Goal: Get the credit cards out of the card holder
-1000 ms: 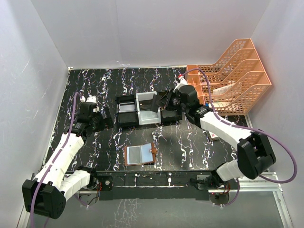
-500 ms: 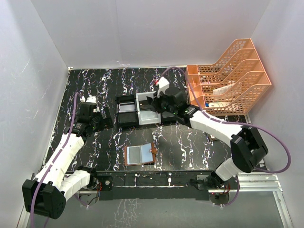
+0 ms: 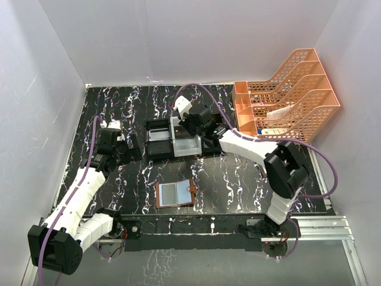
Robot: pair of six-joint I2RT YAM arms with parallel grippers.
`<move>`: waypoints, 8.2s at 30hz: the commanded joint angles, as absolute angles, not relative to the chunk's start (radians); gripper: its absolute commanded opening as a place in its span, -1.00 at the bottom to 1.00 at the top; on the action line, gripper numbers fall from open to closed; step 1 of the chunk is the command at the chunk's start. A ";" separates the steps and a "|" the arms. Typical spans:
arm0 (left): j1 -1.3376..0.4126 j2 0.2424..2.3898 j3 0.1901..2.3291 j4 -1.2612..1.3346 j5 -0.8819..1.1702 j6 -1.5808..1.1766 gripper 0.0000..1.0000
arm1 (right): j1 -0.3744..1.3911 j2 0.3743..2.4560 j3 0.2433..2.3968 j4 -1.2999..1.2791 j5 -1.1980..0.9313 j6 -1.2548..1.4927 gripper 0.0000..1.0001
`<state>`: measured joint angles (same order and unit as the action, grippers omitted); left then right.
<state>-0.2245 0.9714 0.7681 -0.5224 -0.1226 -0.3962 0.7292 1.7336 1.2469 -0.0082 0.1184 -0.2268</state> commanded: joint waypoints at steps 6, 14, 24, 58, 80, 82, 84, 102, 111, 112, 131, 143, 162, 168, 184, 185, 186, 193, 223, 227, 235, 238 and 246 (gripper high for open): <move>-0.221 0.959 0.762 -0.508 -0.122 -0.382 0.97 | 0.728 1.888 1.383 0.038 0.170 -0.426 -1.00; -0.220 0.957 0.762 -0.512 -0.134 -0.385 0.97 | 0.720 1.978 1.434 0.081 0.174 -0.529 -1.00; -0.220 0.965 0.761 -0.512 -0.136 -0.385 0.97 | 0.720 2.052 1.485 0.060 0.176 -0.617 -1.00; -0.221 0.983 0.763 -0.508 -0.111 -0.374 0.97 | 0.732 2.116 1.515 0.007 0.159 -0.686 -0.62; -0.220 0.985 0.761 -0.502 -0.083 -0.371 0.97 | 0.737 2.009 1.495 -0.074 0.070 -0.633 -0.46; -0.221 0.985 0.761 -0.501 -0.083 -0.371 0.97 | 0.737 1.981 1.486 -0.078 0.043 -0.605 -0.42; -0.220 0.985 0.761 -0.500 -0.082 -0.371 0.97 | 0.737 1.938 1.462 -0.069 -0.006 -0.565 -0.35; -0.221 0.956 0.760 -0.505 -0.092 -0.377 0.97 | 0.721 1.395 1.020 0.223 -0.225 0.608 0.70; -0.222 0.932 0.760 -0.515 -0.132 -0.386 0.97 | 0.837 1.355 0.817 0.261 -0.225 0.867 0.51; -0.221 0.931 0.759 -0.515 -0.132 -0.387 0.97 | 0.878 1.357 0.836 0.185 -0.167 0.844 0.49; -0.221 0.840 0.756 -0.532 -0.204 -0.417 0.97 | 1.274 1.638 1.115 -0.421 0.474 1.044 0.13; -0.221 0.840 0.759 -0.543 -0.217 -0.428 0.97 | 1.295 1.804 1.239 -0.459 0.460 1.026 0.11; -0.222 0.841 0.758 -0.546 -0.214 -0.430 0.97 | 1.295 1.986 1.378 -0.649 0.483 1.032 -0.08; -0.222 0.849 0.757 -0.544 -0.207 -0.429 0.97 | 1.277 1.949 1.325 -0.573 0.438 1.016 -0.43; -0.224 0.886 0.755 -0.533 -0.160 -0.418 0.97 | 1.229 1.878 1.269 -0.470 0.331 0.957 -1.00; -0.226 0.887 0.755 -0.532 -0.159 -0.417 0.97 | 1.223 1.869 1.267 -0.466 0.318 0.952 -1.00; -0.226 0.886 0.753 -0.530 -0.159 -0.417 0.97 | 1.220 1.857 1.265 -0.457 0.309 0.943 -1.00; -0.226 0.890 0.756 -0.535 -0.178 -0.420 0.97 | 1.221 1.824 1.283 -0.420 0.260 0.870 -0.36; -0.227 0.883 0.758 -0.543 -0.194 -0.426 0.97 | 1.233 1.962 1.338 -0.470 0.231 0.899 0.34; -0.227 0.884 0.758 -0.541 -0.190 -0.425 0.97 | 1.220 1.940 1.305 -0.436 0.202 0.908 0.37; -0.228 0.883 0.758 -0.541 -0.189 -0.425 0.97 | 1.220 1.913 1.369 -0.458 0.194 0.858 0.38; -0.227 0.882 0.758 -0.540 -0.192 -0.426 0.97 | 1.220 1.908 1.424 -0.522 0.238 0.819 0.38; -0.227 0.882 0.758 -0.541 -0.190 -0.426 0.97 | 1.223 1.923 1.452 -0.578 0.275 0.836 0.34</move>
